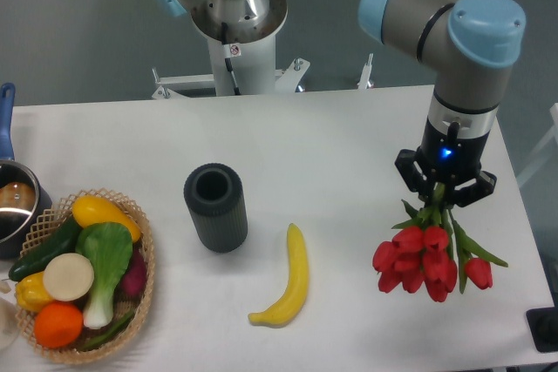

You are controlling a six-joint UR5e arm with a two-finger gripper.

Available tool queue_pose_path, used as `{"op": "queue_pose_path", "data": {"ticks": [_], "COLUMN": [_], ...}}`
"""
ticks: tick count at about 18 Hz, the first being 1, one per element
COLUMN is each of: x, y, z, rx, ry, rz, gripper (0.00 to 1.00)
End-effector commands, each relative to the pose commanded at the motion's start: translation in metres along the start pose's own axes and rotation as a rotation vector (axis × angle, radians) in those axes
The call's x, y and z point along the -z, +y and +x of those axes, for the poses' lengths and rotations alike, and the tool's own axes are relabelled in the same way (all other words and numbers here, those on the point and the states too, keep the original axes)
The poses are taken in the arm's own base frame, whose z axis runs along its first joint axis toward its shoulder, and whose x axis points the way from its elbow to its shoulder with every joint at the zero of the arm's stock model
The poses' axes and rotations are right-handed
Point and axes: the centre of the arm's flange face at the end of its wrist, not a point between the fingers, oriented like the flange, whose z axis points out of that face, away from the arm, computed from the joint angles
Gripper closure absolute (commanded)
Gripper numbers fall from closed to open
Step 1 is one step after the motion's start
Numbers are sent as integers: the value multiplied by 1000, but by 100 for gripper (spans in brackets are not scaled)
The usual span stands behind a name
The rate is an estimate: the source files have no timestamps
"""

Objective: Insert the flowers into the vase
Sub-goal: 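Carry the red tulip bunch with the gripper over the black vase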

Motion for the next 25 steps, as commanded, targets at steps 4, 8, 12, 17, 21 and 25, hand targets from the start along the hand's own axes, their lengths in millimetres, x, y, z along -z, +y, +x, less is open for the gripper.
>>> {"op": "queue_pose_path", "data": {"ticks": [4, 8, 12, 17, 21, 25], "x": [21, 21, 27, 34, 28, 8], "y": [-17, -24, -31, -24, -20, -4], "z": [21, 57, 70, 70, 85, 104], "rx": [14, 27, 42, 105, 121, 129], "ry": [81, 243, 366, 472, 569, 640], "rz": [203, 523, 743, 892, 1017, 1131], "gripper": [100, 100, 100, 100, 100, 100]}}
